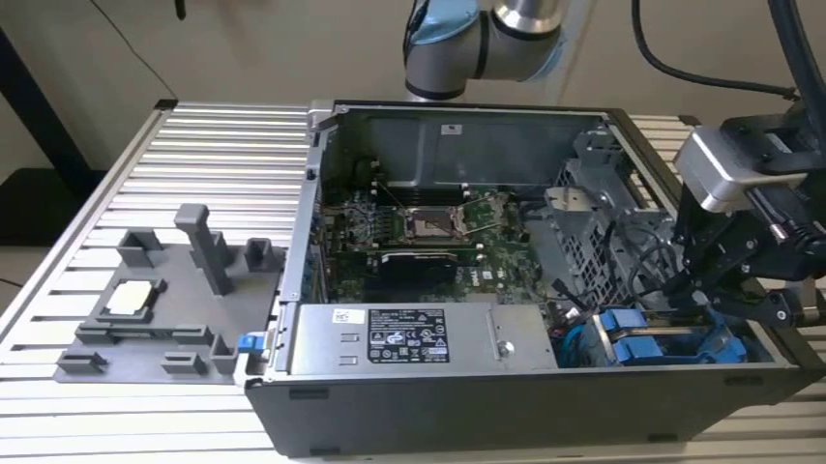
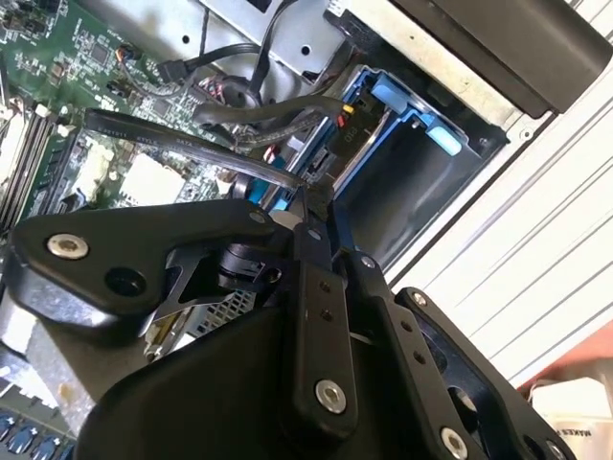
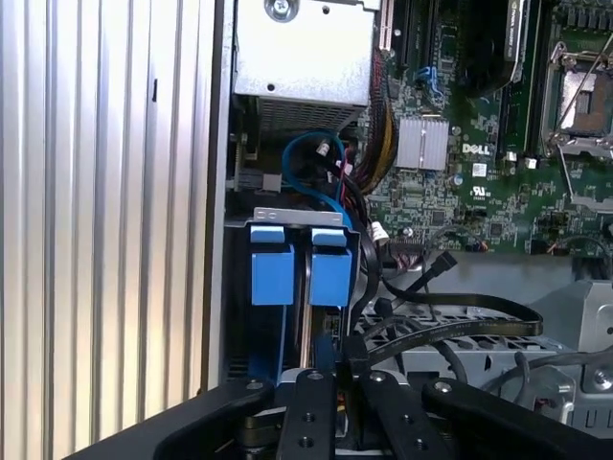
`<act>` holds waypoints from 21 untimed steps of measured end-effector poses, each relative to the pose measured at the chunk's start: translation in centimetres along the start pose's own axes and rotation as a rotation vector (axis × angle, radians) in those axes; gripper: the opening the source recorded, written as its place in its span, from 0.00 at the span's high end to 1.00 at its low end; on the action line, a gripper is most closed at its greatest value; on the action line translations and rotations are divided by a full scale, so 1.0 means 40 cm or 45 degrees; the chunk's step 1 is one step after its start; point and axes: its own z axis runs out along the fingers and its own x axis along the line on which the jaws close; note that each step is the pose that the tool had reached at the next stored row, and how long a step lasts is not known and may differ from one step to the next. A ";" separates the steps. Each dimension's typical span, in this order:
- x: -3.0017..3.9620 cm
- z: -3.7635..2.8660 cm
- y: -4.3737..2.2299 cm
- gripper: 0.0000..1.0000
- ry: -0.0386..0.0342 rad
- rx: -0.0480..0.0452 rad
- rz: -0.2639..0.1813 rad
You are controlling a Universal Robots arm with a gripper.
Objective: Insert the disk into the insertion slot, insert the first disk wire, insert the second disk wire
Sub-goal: 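Insert the second disk wire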
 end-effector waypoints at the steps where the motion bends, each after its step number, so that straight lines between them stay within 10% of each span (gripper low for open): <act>1: 0.000 0.000 0.000 0.84 0.0000 0.000 0.000; 21: 0.005 0.041 0.000 0.84 -0.0192 0.021 -0.001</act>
